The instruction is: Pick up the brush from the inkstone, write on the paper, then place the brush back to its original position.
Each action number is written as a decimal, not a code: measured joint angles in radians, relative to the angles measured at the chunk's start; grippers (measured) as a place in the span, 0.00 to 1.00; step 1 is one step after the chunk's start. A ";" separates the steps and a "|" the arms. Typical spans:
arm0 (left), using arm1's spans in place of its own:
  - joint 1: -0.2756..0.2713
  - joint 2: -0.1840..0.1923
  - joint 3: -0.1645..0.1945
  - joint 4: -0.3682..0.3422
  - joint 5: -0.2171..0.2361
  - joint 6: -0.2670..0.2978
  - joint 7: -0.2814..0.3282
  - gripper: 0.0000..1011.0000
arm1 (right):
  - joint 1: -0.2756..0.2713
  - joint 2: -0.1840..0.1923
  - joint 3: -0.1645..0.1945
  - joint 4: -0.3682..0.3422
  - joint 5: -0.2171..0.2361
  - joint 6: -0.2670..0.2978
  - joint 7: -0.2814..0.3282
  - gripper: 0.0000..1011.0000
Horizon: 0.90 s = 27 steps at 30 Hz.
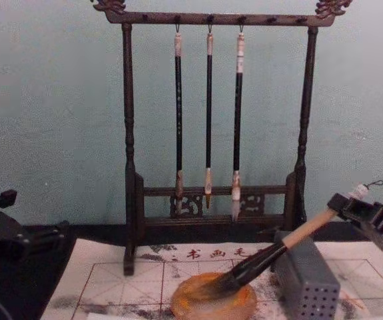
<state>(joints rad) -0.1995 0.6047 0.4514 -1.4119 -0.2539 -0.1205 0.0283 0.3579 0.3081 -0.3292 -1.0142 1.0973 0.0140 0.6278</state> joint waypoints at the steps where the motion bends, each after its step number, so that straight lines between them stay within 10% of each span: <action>1: 0.000 0.000 0.000 0.000 0.000 0.000 0.000 0.99 | -0.003 0.002 0.002 -0.002 0.001 0.001 -0.003 0.17; 27: 0.000 0.000 0.000 0.000 0.000 0.000 0.000 0.99 | -0.005 0.003 0.005 -0.003 0.002 0.002 -0.008 0.17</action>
<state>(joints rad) -0.1995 0.6047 0.4513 -1.4119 -0.2539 -0.1205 0.0283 0.3525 0.3115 -0.3246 -1.0169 1.0997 0.0160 0.6194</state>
